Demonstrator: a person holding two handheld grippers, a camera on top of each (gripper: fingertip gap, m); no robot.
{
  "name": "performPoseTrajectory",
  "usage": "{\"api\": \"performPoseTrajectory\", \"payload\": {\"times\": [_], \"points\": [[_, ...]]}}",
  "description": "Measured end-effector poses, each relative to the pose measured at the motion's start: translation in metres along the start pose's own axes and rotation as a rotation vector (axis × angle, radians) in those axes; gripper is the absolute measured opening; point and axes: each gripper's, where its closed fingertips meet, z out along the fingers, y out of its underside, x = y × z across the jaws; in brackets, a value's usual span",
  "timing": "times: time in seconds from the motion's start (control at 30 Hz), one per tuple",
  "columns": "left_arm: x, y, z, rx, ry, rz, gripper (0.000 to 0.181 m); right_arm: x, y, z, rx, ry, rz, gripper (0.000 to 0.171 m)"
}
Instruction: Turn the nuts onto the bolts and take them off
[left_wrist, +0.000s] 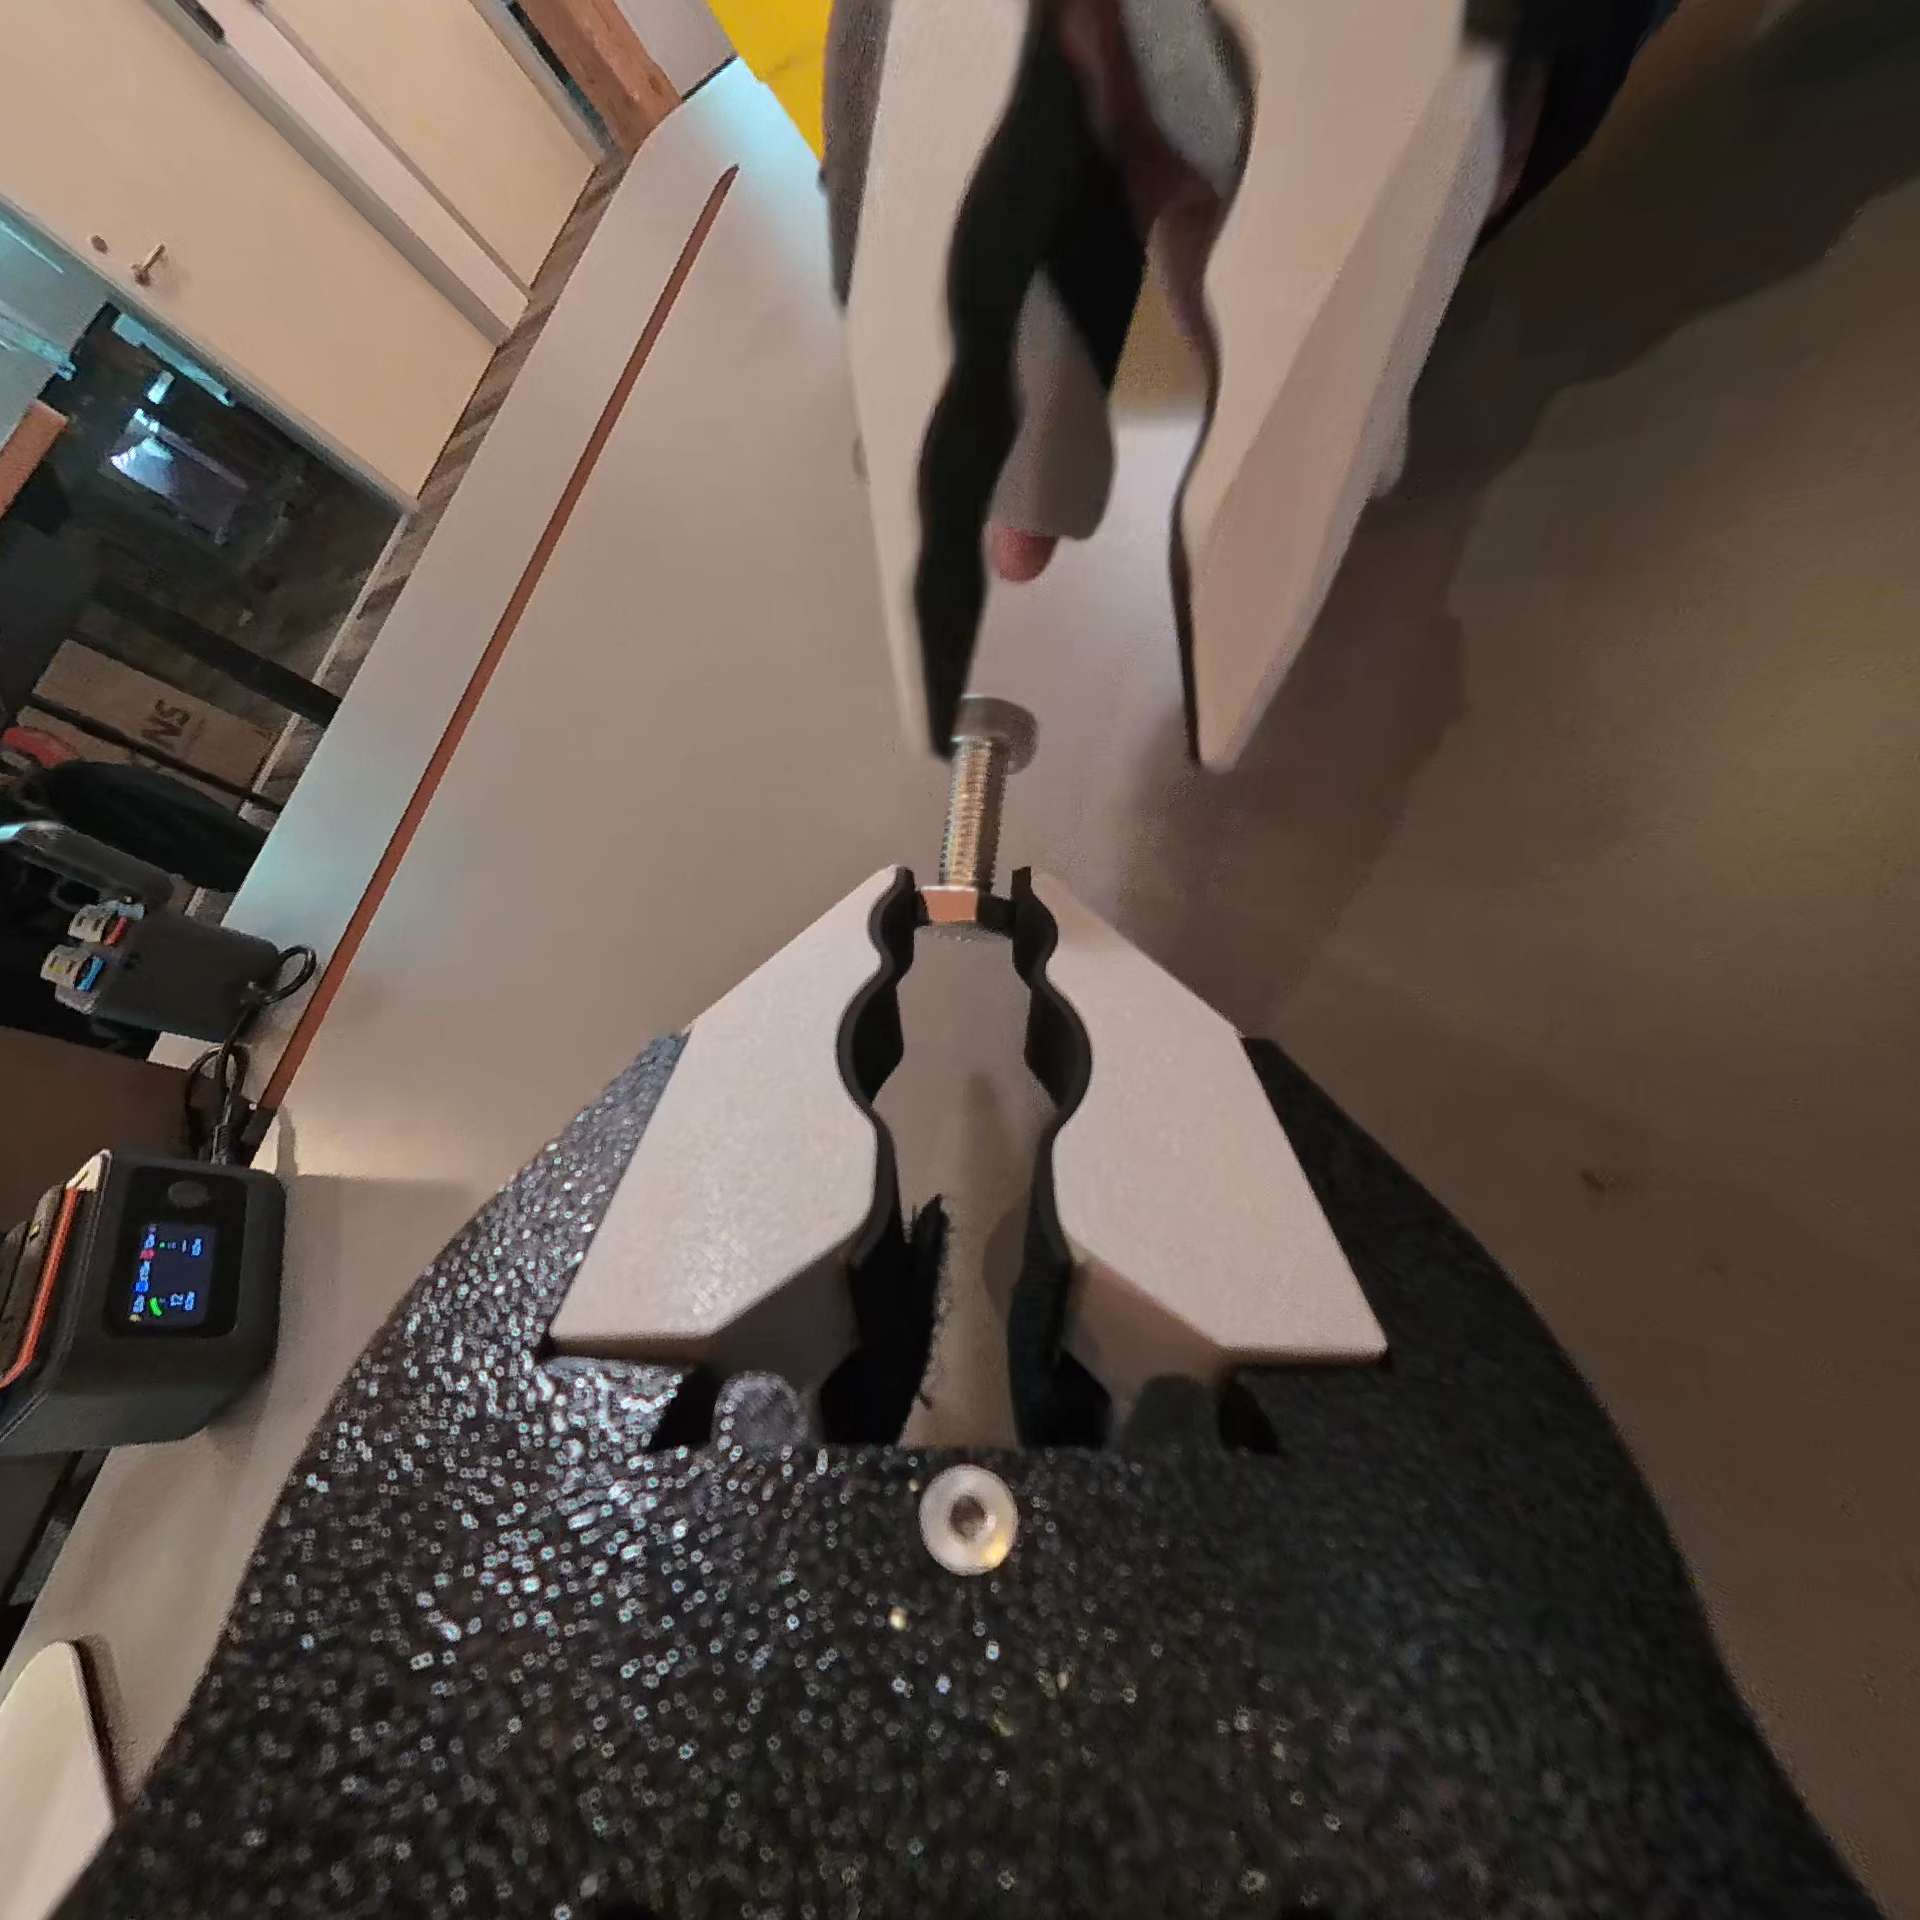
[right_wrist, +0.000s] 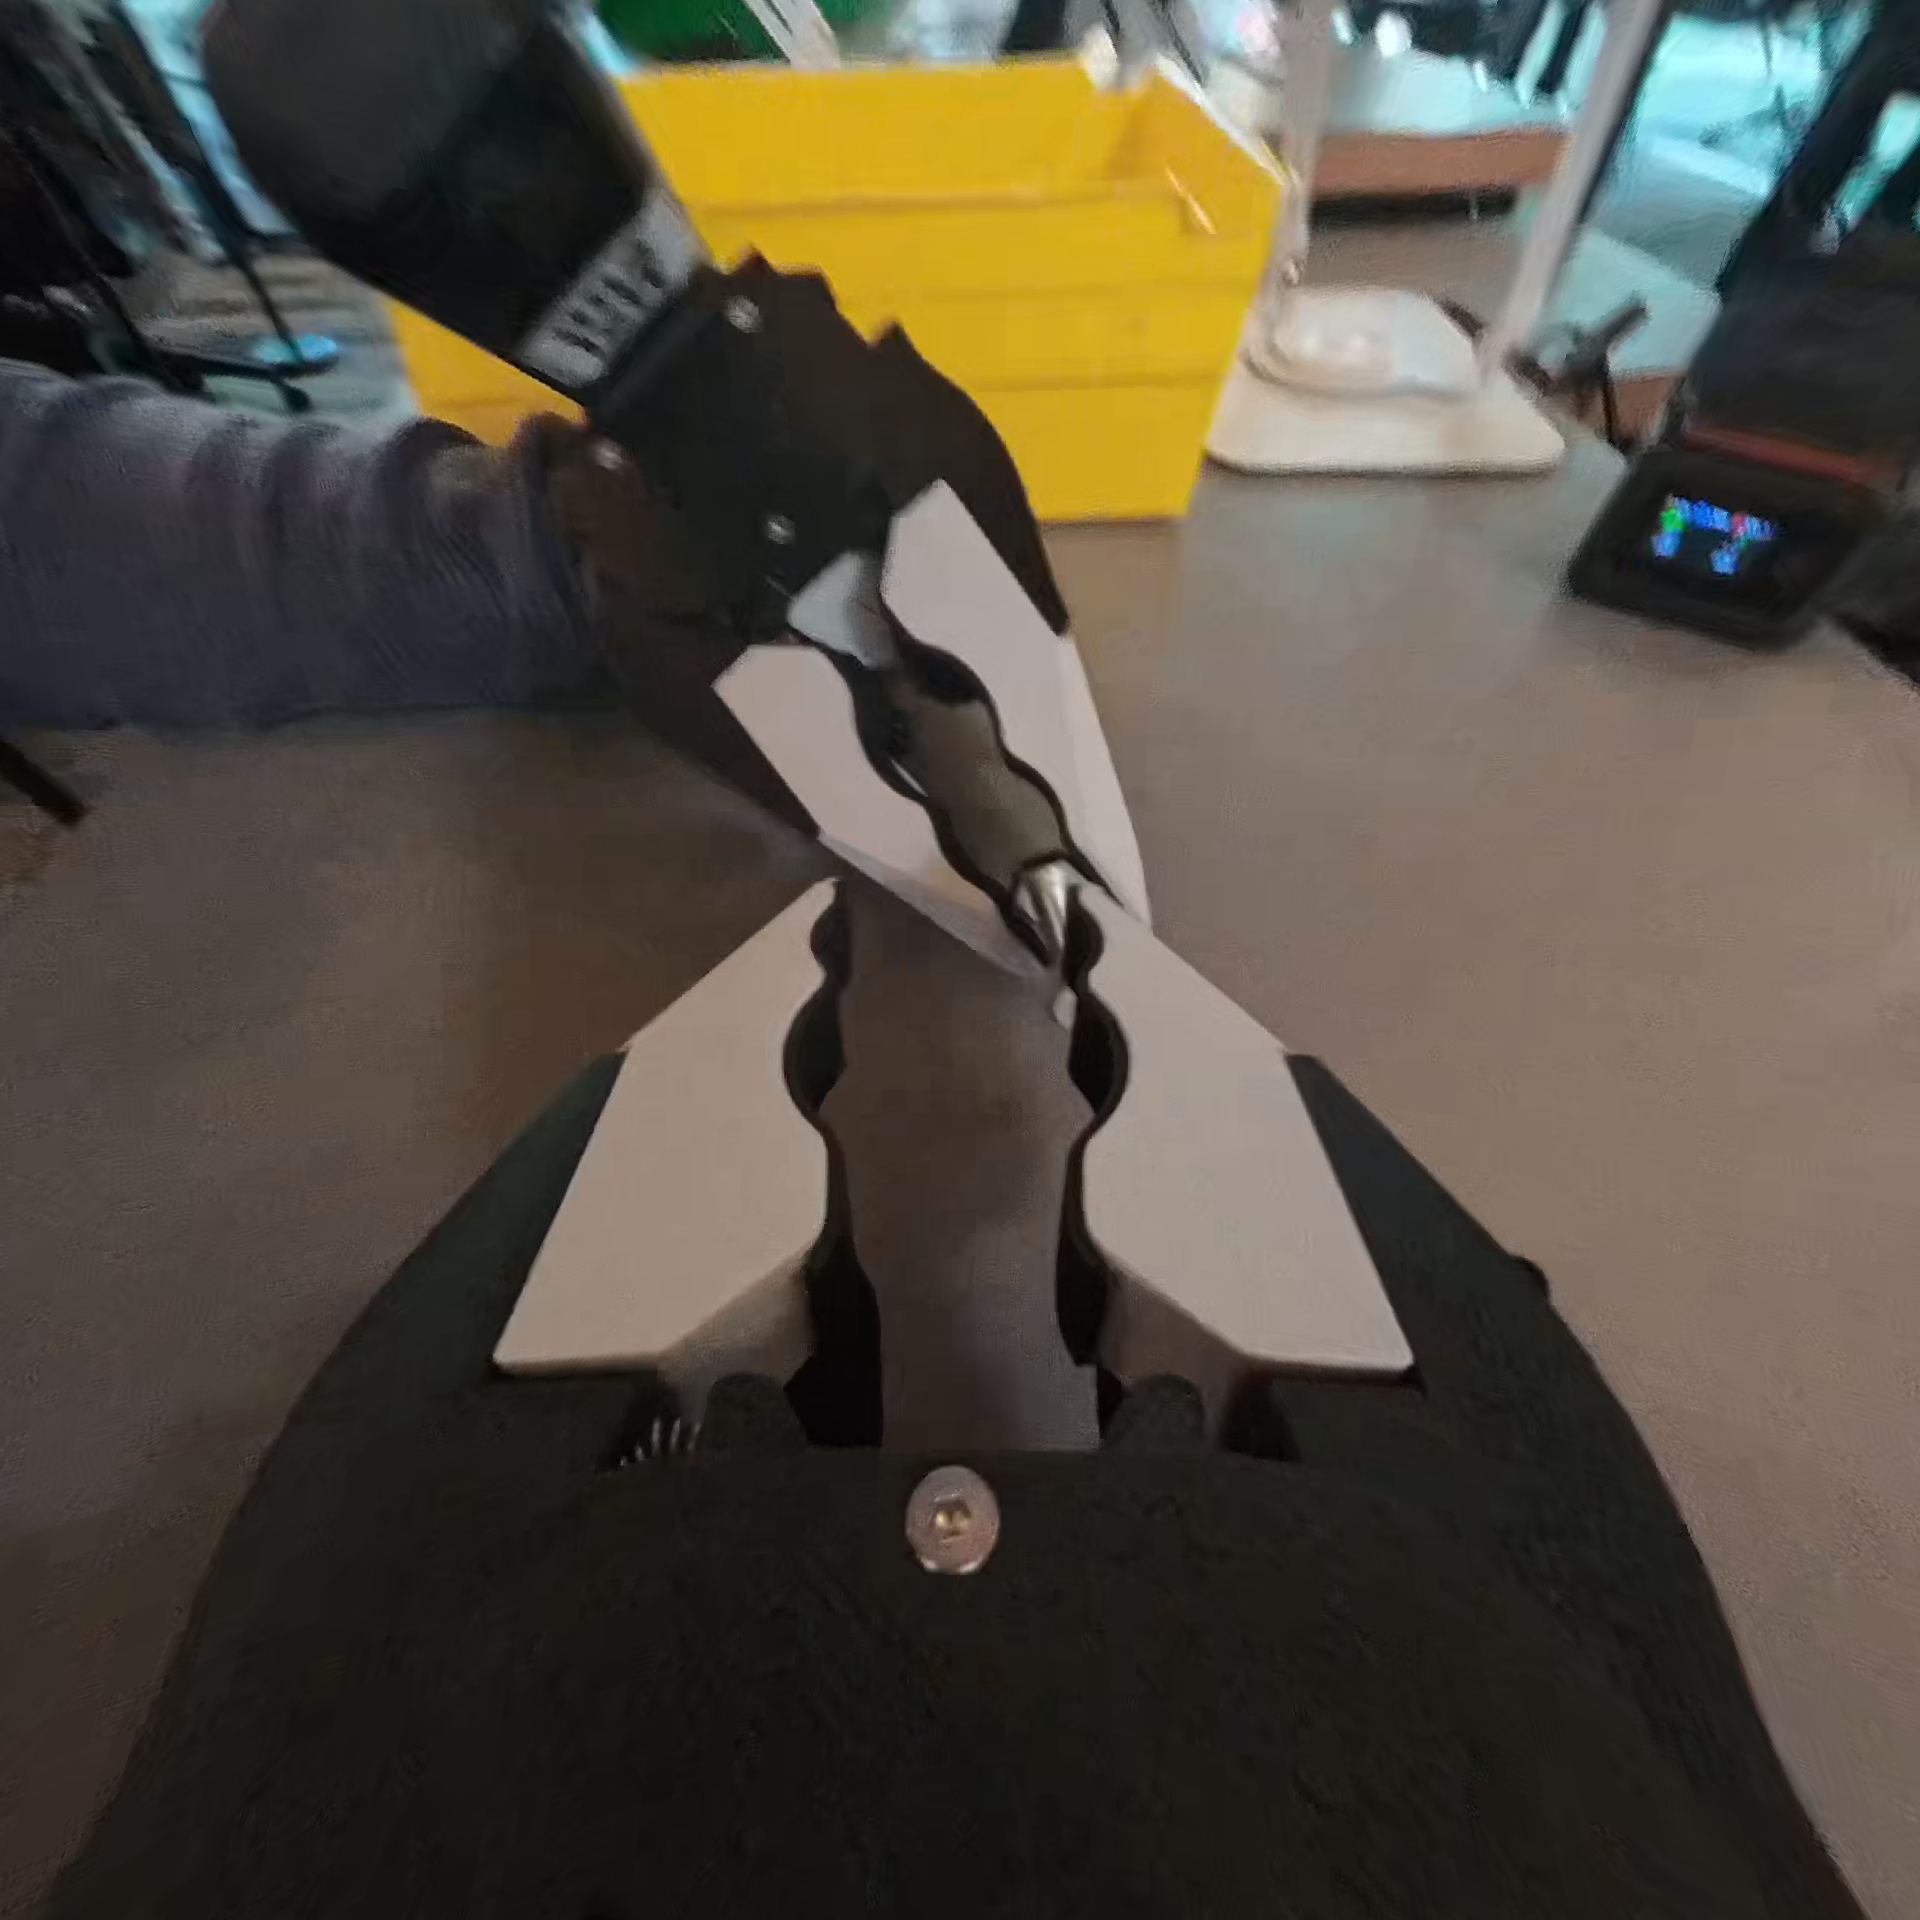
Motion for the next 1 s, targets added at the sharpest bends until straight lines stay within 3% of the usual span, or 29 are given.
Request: {"api": "performPoseTrajectory", "payload": {"times": [0.03,0.07,0.17,0.3,0.4,0.43,0.47,0.57,0.73,0.8,0.9,1.0], "points": [[0.001,0.000,0.001,-0.010,0.003,0.005,0.017,-0.002,-0.011,-0.003,0.072,-0.002,-0.028,0.038],[0.001,0.001,0.001,-0.014,0.002,0.012,0.017,0.005,-0.012,-0.003,0.076,0.044,-0.014,0.034],[0.001,0.000,0.000,-0.010,0.001,0.006,0.017,0.020,0.016,0.000,-0.099,0.087,0.107,0.046],[0.001,0.001,0.001,-0.015,0.002,0.009,0.017,0.016,0.020,0.004,-0.132,0.071,0.103,0.047],[0.001,0.000,0.000,-0.005,0.004,0.007,0.017,0.009,0.012,0.002,-0.083,0.054,0.011,0.047],[0.000,0.001,0.000,-0.009,-0.002,0.005,0.017,0.003,0.002,-0.002,-0.020,0.028,-0.039,0.032],[0.001,0.001,0.000,-0.015,0.004,0.002,0.017,0.004,-0.005,-0.005,0.036,0.046,-0.039,0.030],[0.000,0.000,0.000,-0.010,-0.004,0.012,0.017,0.026,0.016,-0.004,-0.087,0.120,0.146,0.038],[0.001,-0.001,-0.001,0.000,-0.009,0.029,0.017,0.019,0.026,0.004,-0.140,0.037,0.350,0.035],[0.001,-0.001,-0.002,0.006,-0.015,0.047,0.017,0.021,0.027,0.003,-0.151,0.063,0.357,0.018],[0.001,-0.004,-0.007,0.031,0.002,0.029,0.017,0.020,0.021,0.004,-0.131,0.068,0.206,0.018],[-0.005,-0.020,-0.020,0.097,0.005,-0.036,0.017,0.014,-0.004,0.001,-0.008,0.206,-0.337,0.018]]}}
